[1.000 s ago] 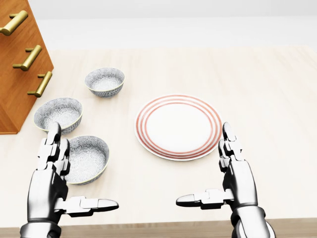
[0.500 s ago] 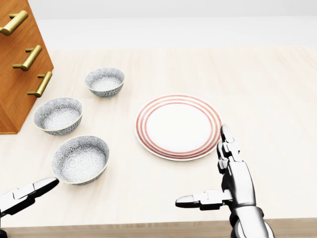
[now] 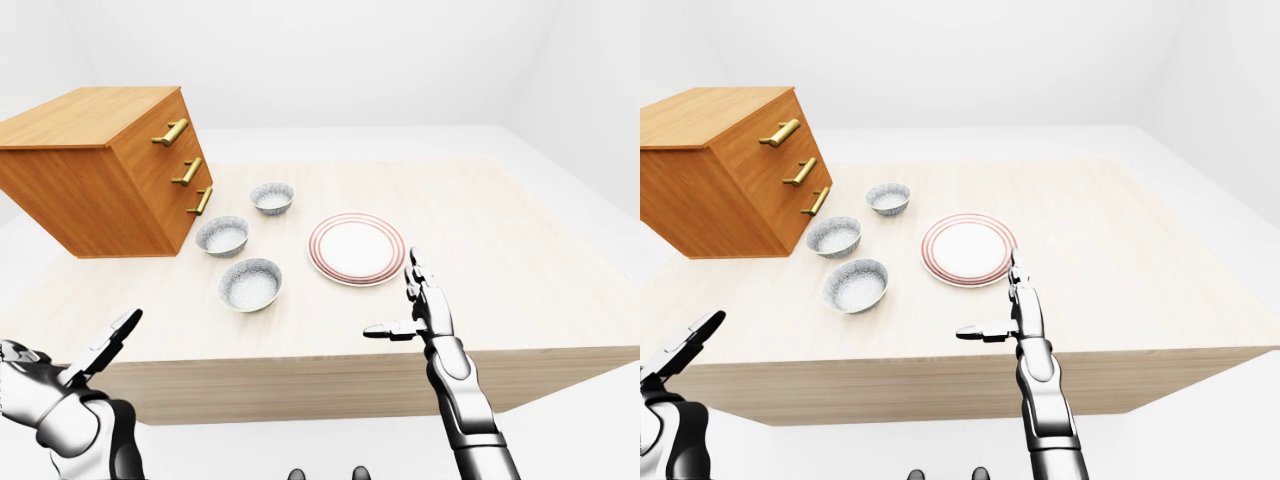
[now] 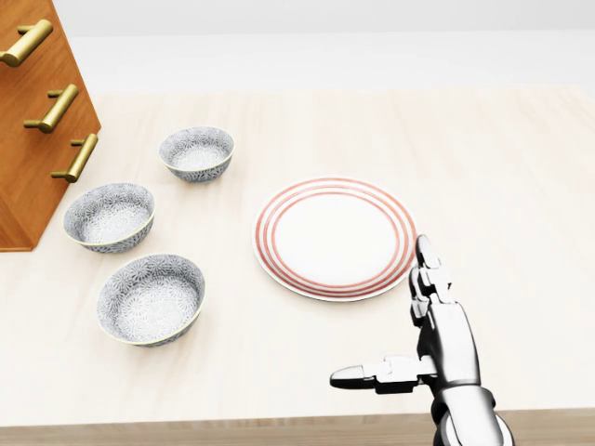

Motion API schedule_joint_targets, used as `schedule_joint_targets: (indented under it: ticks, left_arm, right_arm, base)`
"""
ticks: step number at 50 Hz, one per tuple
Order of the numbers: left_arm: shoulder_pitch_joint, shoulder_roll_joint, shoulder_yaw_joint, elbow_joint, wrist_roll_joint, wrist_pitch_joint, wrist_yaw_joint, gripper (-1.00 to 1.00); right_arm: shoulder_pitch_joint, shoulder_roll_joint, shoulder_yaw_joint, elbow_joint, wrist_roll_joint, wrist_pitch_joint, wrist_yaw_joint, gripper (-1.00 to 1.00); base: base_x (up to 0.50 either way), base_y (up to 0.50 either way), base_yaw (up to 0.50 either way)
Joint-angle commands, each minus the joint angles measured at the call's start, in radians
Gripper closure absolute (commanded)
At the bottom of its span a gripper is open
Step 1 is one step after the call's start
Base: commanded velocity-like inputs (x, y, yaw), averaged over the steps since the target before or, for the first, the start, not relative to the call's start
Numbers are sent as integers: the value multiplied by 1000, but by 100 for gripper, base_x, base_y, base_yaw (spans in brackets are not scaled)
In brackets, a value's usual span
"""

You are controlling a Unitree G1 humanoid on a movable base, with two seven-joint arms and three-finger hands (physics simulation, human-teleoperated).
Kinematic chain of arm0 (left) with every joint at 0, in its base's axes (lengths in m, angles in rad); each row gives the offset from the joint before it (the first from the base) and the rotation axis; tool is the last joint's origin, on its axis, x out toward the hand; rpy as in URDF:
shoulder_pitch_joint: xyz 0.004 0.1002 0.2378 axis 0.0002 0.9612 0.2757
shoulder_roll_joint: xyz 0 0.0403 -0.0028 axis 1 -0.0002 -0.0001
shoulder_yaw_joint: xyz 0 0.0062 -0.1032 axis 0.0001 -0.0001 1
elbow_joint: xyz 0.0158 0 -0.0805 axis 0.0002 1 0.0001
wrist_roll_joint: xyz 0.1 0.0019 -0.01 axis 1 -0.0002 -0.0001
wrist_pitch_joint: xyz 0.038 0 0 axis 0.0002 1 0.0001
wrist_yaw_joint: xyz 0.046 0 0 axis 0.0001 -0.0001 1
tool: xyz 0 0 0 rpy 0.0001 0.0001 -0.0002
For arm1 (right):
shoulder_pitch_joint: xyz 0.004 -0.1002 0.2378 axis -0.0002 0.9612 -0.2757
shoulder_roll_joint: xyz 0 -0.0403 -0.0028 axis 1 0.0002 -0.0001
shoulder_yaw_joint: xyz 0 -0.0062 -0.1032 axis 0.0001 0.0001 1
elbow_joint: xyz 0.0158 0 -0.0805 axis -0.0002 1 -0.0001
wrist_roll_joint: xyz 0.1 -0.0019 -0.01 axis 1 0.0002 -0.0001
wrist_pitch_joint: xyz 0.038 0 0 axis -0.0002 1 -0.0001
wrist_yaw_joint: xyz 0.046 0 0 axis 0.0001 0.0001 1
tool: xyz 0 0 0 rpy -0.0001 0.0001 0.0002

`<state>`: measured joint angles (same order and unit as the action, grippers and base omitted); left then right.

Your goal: Put the bowl at the front on the plate.

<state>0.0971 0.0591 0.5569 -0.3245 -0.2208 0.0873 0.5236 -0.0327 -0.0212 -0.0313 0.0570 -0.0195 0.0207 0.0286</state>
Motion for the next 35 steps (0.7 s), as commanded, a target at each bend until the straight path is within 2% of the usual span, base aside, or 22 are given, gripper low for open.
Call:
schedule_joint_targets:
  ticks: [1,5,7,9,10,12,16,17,19,20,24,35]
  left_arm:
    - [62,-24,123,-22,-24,0,0,-100]
    - [63,-22,146,-5,-69,0,0,-100]
    - [66,-31,139,-11,-42,0,0,-100]
    - [55,-25,140,5,-46,0,0,-100]
    - [46,-18,149,17,-65,0,0,-100]
    - [51,-15,143,12,-59,0,0,-100]
    - [64,-26,145,-11,-62,0,0,-100]
    - [63,-27,144,-10,-63,0,0,-100]
    - [66,-30,140,-15,-56,0,0,-100]
    - [71,-31,129,-22,-27,0,0,-100]
    - [60,-32,130,0,-40,0,0,-100]
    - [61,-30,128,0,-42,0,0,-100]
  right_arm:
    - [1,0,-2,-2,-3,4,-9,-100]
    - [-2,-1,-1,4,-5,4,-9,-100]
    - [-3,-2,-3,10,-7,2,-12,-100]
    - [-6,-3,-5,16,-28,28,-37,-100]
    - [-7,-3,-5,21,-21,16,-30,-100]
    - [-8,-3,-9,24,-16,14,-30,-100]
    - [-2,-1,-3,-5,-13,33,-28,-100]
    - [-2,-1,-3,-6,-12,34,-26,-100]
    - [-6,-4,-7,14,-15,16,-28,-100]
    - [-3,-5,-9,11,-16,10,-30,-100]
    - [0,-4,-8,-5,-12,26,-26,-100]
    - [0,-4,-8,-5,-12,26,-26,-100]
  base:
    - [0,0,0]
    - [0,0,0]
    - [0,0,0]
    - [0,0,0]
    - [0,0,0]
    - [0,0,0]
    - [0,0,0]
    - [0,0,0]
    - [0,0,0]
    - [0,0,0]
    - [0,0,0]
    - [0,0,0]
